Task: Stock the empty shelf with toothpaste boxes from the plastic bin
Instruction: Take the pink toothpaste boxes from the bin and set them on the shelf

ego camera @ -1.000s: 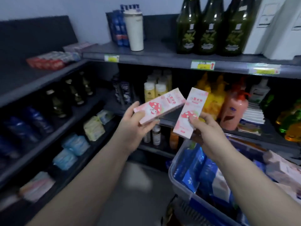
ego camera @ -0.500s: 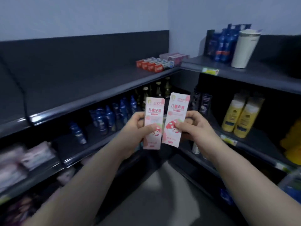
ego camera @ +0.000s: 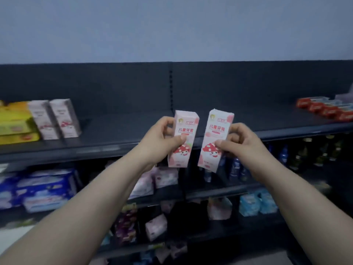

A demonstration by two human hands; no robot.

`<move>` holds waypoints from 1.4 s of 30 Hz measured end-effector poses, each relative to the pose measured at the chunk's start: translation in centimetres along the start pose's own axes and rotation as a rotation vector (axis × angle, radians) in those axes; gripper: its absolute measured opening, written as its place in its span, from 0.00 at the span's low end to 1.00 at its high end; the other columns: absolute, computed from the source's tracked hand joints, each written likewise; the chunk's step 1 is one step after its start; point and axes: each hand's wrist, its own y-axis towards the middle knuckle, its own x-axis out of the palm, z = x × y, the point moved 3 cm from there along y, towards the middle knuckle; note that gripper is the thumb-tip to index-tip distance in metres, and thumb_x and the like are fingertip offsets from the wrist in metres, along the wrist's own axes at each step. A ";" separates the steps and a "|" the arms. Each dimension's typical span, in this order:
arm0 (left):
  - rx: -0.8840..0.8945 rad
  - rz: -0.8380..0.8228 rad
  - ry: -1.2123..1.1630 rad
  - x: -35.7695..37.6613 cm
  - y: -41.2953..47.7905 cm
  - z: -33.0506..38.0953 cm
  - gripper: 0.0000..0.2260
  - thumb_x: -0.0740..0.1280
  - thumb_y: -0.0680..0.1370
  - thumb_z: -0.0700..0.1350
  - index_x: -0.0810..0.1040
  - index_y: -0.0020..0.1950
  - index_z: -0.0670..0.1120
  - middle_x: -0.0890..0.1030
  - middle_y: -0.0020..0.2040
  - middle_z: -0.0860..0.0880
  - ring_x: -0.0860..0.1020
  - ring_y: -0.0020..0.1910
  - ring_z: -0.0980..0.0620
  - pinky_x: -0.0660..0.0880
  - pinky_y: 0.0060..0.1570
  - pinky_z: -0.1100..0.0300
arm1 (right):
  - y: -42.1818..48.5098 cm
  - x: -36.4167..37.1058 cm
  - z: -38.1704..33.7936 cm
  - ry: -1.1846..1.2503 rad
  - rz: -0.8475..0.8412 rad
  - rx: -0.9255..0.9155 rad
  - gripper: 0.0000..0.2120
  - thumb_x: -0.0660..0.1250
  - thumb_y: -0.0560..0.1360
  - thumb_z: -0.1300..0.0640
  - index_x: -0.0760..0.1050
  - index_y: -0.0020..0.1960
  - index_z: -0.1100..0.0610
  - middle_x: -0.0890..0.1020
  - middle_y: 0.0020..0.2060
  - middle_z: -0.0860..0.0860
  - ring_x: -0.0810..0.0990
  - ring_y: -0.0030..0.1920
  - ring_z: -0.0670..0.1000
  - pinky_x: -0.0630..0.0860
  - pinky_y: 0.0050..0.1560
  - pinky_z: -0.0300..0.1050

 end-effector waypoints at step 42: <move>0.153 0.421 0.188 -47.0 15.6 -2.8 0.17 0.64 0.79 0.36 0.68 0.67 0.45 0.78 0.53 0.49 0.80 0.53 0.52 0.79 0.54 0.56 | 29.5 41.8 -5.3 -0.046 -0.266 -0.136 0.13 0.72 0.72 0.59 0.74 0.53 0.50 0.85 0.42 0.52 0.85 0.43 0.51 0.79 0.52 0.58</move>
